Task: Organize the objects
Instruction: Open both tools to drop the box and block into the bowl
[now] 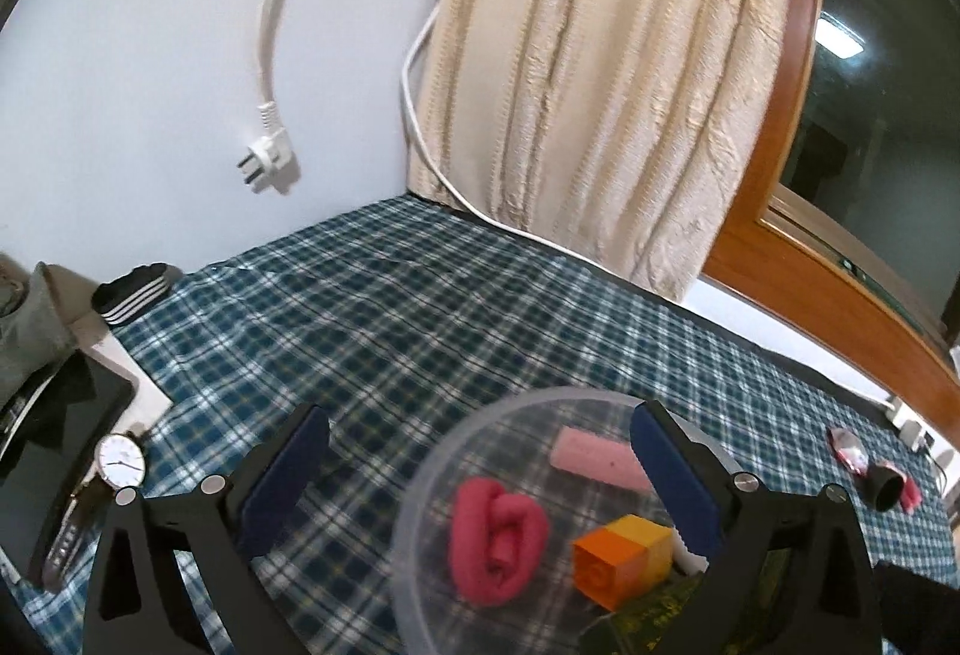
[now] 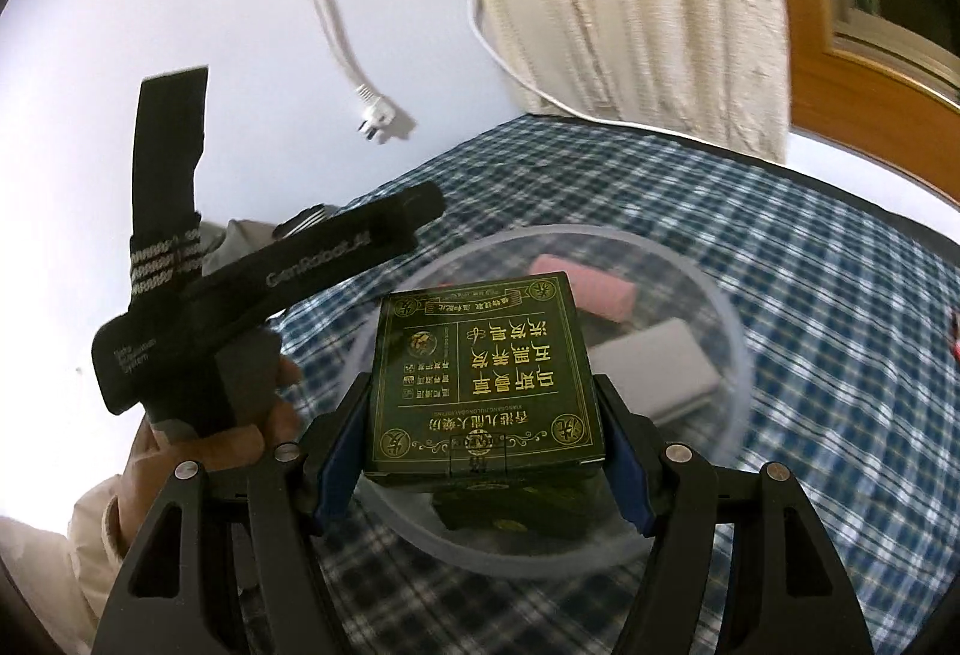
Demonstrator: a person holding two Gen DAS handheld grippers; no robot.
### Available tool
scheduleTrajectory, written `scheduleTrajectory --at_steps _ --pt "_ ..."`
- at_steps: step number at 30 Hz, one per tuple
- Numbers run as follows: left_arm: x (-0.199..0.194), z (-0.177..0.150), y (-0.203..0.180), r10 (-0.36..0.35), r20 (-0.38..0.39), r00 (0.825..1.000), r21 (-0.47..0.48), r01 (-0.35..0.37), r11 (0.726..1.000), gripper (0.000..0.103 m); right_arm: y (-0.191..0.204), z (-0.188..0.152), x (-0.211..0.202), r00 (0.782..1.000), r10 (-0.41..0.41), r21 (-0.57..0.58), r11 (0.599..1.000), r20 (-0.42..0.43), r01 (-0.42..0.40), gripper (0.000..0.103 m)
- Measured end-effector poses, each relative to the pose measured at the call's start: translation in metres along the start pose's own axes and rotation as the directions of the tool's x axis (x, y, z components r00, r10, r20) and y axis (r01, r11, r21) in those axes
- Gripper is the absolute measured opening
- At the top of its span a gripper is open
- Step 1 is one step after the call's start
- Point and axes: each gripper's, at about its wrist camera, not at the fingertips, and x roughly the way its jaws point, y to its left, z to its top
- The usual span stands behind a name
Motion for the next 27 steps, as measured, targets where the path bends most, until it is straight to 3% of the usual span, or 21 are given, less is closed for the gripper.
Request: scheduleTrajectory --at_steps 12,20,27 --pt "-0.003 0.008 0.033 0.055 0.022 0.998 -0.079 -0.053 0.995 0.102 0.018 0.005 0.035 0.999 0.024 -0.028 0.999 -0.047 -0.025 0.071" --pt "-0.001 0.006 0.029 0.050 0.013 0.999 -0.060 -0.049 0.997 0.102 0.003 0.002 0.022 0.998 0.055 0.037 0.998 -0.030 -0.054 0.075" --pt "0.001 0.004 0.027 0.050 0.003 0.999 -0.051 -0.050 0.997 0.102 -0.009 -0.006 0.017 0.999 0.021 0.077 0.997 -0.030 -0.018 0.076"
